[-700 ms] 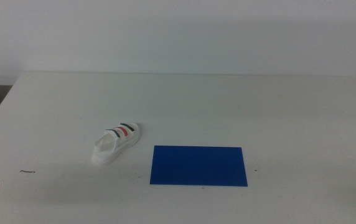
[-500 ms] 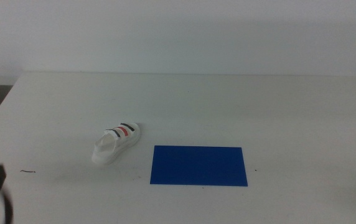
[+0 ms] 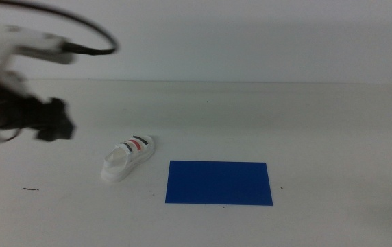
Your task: Use one arm to grab the shoe from the table and place it on the mat.
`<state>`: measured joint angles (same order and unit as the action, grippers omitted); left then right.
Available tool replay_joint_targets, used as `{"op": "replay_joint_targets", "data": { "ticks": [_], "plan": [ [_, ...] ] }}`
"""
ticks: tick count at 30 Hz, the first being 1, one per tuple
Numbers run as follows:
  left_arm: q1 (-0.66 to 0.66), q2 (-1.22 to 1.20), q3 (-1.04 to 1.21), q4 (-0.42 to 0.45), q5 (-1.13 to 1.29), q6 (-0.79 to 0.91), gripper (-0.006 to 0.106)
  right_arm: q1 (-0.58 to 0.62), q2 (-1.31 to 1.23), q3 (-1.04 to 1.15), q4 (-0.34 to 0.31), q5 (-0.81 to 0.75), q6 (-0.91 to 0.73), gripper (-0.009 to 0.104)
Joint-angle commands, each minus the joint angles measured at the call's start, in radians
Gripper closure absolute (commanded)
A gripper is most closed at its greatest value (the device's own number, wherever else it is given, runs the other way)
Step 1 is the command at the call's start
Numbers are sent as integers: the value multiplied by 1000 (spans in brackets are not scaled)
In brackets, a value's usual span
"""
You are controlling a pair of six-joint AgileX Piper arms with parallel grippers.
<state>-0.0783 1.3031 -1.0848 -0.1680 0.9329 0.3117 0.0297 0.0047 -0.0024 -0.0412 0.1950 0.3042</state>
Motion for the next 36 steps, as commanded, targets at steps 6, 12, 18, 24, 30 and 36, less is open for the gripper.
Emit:
{"op": "replay_joint_targets", "data": {
  "ticks": [6,12,18,24,30,36],
  "plan": [
    [-149,358,-257,40,101,24,7,2,-5,2,-7,-8,-4,16],
    [-190,588,-423,43,176,59,7,2,-5,2,-7,-8,-4,16],
    [-191,754,-453,54,74,113,7,2,-5,2,-7,-8,-4,16],
    [-191,776,-453,56,66,125,23,2,-5,2,-7,-8,-4,16],
    [-199,747,-453,55,115,101,70,2,-5,2,-7,-8,-4,16],
    [-302,608,-453,62,178,-18,100,2,-5,2,-7,-8,-4,16]
  ]
}}
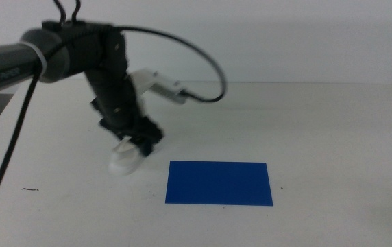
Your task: Use one arm to grab the shoe from the table and place it on the mat.
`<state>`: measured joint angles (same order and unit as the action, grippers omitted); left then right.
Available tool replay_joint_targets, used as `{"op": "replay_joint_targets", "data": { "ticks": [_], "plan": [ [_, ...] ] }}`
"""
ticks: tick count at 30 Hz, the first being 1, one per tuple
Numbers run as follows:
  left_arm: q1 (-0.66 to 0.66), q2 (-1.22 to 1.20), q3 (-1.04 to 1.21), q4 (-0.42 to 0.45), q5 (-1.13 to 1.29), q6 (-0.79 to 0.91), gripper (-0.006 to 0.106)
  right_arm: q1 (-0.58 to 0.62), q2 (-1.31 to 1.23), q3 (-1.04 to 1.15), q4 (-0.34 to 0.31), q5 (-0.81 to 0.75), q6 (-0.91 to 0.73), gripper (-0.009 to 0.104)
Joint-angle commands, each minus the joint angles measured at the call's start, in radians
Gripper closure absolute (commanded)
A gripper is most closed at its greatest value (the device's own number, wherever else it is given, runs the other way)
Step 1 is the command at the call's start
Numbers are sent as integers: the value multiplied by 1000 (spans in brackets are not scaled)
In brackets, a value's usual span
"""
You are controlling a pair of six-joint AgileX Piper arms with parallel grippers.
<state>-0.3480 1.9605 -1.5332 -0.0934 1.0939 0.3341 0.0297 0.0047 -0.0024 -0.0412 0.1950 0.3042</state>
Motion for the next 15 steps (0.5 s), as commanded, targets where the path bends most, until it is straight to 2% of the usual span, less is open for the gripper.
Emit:
{"op": "replay_joint_targets", "data": {
  "ticks": [1,6,11,15],
  "plan": [
    [-59,-72,-5,-13,17,-74,102,2,-5,2,-7,-8,-4,16],
    [-190,-75,-98,0,127,-106,102,2,-5,2,-7,-8,-4,16],
    [-322,17,-226,79,127,-189,102,2,-5,2,-7,-8,-4,16],
    [-369,101,-296,72,127,-220,102,2,-5,2,-7,-8,-4,16]
  ]
}}
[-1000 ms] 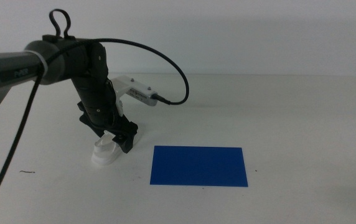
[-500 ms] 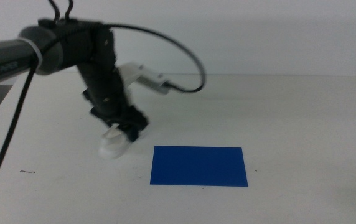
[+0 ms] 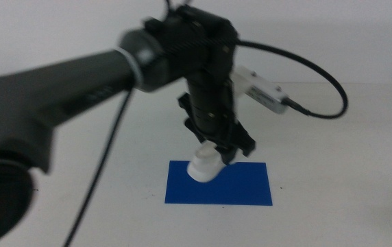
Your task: Use one arm to grab the shoe from the table and place it on the mat.
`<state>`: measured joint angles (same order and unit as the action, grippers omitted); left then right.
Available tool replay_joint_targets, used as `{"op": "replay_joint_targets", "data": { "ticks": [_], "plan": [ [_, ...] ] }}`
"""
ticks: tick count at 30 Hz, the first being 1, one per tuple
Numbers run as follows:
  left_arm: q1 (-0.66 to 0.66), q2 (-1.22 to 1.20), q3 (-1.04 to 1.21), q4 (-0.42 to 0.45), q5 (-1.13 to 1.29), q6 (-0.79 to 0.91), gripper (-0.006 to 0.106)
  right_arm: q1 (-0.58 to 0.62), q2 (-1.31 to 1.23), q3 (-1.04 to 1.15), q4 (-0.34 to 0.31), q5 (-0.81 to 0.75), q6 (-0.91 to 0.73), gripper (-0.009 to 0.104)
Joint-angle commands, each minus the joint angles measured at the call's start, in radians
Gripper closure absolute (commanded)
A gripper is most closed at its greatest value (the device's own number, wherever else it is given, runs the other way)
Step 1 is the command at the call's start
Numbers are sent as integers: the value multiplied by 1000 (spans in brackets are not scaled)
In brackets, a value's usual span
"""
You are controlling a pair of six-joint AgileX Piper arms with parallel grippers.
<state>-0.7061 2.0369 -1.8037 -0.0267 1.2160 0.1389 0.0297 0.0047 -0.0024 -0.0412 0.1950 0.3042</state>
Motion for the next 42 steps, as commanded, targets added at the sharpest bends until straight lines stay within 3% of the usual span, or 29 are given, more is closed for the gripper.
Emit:
{"op": "replay_joint_targets", "data": {
  "ticks": [1,6,11,14,20,24,30,36,42],
  "plan": [
    [-12,38,-34,4,5,-37,102,2,-5,2,-7,-8,-4,16],
    [-12,59,-33,-15,5,-254,102,2,-5,2,-7,-8,-4,16],
    [-12,59,-33,-43,5,-901,102,2,-5,2,-7,-8,-4,16],
    [-12,59,-33,-89,5,-1138,102,2,-5,2,-7,-8,-4,16],
    [-12,59,-33,-20,-118,-1218,102,2,-5,2,-7,-8,-4,16],
    [-12,61,-33,12,-140,-1598,102,2,-5,2,-7,-8,-4,16],
    [-12,61,-33,56,-59,-1963,102,2,-5,2,-7,-8,-4,16],
    [-12,79,-33,45,5,-2271,102,2,-5,2,-7,-8,-4,16],
    [-12,142,-33,44,5,-2268,102,2,-5,2,-7,-8,-4,16]
  ]
}}
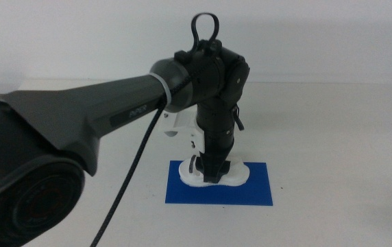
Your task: Use one arm to grab the shoe from the table and place it on the mat.
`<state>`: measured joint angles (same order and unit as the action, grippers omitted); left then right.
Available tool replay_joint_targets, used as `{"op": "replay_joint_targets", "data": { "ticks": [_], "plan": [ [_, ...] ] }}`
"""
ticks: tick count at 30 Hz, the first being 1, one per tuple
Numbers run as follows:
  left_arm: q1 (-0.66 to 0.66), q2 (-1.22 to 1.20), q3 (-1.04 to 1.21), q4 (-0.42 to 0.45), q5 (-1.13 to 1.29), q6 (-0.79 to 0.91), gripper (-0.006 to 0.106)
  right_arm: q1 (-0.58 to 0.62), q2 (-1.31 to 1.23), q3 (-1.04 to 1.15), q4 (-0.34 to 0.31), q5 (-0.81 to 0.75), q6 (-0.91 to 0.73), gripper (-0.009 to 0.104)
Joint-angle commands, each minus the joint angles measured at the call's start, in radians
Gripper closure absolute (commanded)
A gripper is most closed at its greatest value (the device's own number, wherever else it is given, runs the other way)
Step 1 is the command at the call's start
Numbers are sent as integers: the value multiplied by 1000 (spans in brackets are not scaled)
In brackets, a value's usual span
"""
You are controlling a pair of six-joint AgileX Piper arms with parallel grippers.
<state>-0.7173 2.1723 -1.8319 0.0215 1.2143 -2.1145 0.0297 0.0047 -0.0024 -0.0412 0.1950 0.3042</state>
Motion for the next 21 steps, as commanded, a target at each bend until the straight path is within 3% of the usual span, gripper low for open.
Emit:
{"op": "replay_joint_targets", "data": {
  "ticks": [1,7,11,12,13,14,17,21],
  "plan": [
    [-1,14,-5,-6,7,-15,102,2,-5,2,-7,-8,-4,16],
    [-1,66,-5,-7,7,-15,99,2,-5,2,-7,-8,-4,16],
    [-1,74,-5,-22,7,-15,87,2,-5,2,-7,-8,-4,16],
    [-1,74,-5,-13,0,-15,35,2,-5,2,-7,-8,-4,16],
    [-1,74,-5,-10,0,-12,26,2,-5,2,-7,-8,-4,16],
    [-1,22,-5,-22,7,25,7,2,-5,2,-7,-8,-4,16],
    [-1,-91,-2,9,7,128,7,2,-5,2,-7,-8,-4,16],
    [-11,-309,59,82,7,401,7,2,-5,2,-7,-8,-4,16]
  ]
}}
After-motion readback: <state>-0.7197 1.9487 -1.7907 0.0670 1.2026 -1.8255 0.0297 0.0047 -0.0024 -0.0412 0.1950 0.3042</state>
